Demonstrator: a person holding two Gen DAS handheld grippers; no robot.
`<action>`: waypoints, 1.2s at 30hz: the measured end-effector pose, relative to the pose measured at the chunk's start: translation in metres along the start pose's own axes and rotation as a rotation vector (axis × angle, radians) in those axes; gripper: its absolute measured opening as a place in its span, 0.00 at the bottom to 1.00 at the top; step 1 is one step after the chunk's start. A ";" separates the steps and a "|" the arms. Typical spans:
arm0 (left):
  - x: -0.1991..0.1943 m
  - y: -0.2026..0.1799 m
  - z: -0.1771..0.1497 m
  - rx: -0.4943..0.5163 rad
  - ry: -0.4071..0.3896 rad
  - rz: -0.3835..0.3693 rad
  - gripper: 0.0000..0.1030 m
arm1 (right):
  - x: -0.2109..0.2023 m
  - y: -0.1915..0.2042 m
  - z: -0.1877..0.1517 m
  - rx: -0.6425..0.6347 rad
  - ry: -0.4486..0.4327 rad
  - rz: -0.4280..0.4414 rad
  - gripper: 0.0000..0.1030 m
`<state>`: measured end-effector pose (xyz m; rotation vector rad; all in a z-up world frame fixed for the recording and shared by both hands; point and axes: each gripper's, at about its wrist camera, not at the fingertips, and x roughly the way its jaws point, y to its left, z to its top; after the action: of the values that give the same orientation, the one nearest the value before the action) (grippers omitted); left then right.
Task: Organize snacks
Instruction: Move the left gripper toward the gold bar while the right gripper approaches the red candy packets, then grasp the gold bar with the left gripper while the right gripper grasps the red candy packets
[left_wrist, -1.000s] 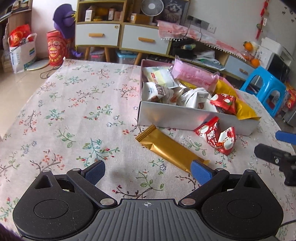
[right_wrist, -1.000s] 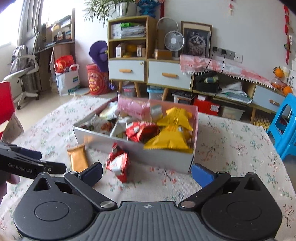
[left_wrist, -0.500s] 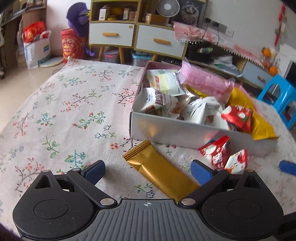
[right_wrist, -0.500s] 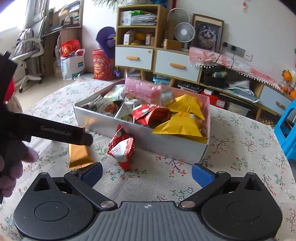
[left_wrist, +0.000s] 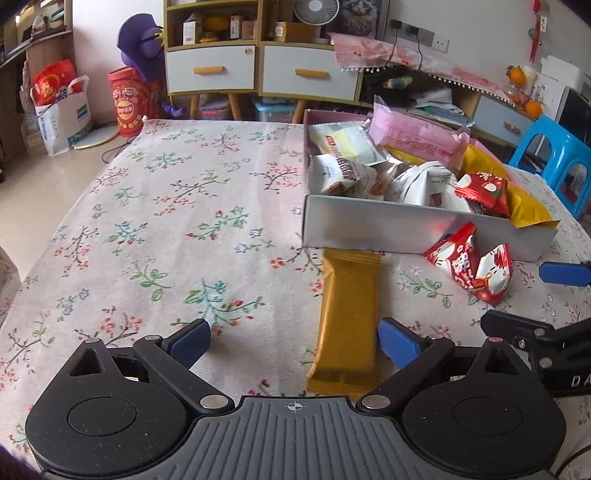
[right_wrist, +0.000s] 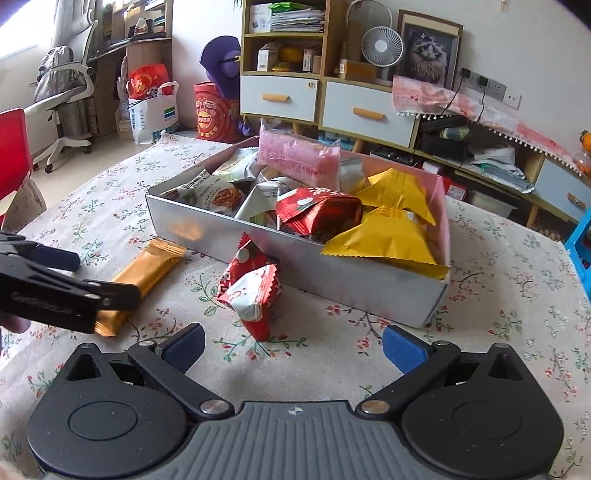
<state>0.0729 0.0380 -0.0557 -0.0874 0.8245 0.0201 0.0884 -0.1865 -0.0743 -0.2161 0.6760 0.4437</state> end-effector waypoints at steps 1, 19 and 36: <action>-0.001 0.001 0.000 0.001 0.000 -0.005 0.95 | 0.001 0.001 0.001 -0.004 0.000 0.001 0.91; -0.001 -0.017 0.003 0.142 -0.011 -0.136 0.64 | 0.015 0.013 0.017 -0.020 0.003 0.033 0.64; -0.002 -0.021 0.006 0.156 -0.018 -0.128 0.31 | 0.017 0.019 0.022 -0.039 0.019 0.050 0.32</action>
<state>0.0773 0.0175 -0.0488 0.0068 0.7983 -0.1634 0.1034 -0.1572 -0.0693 -0.2411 0.6933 0.5038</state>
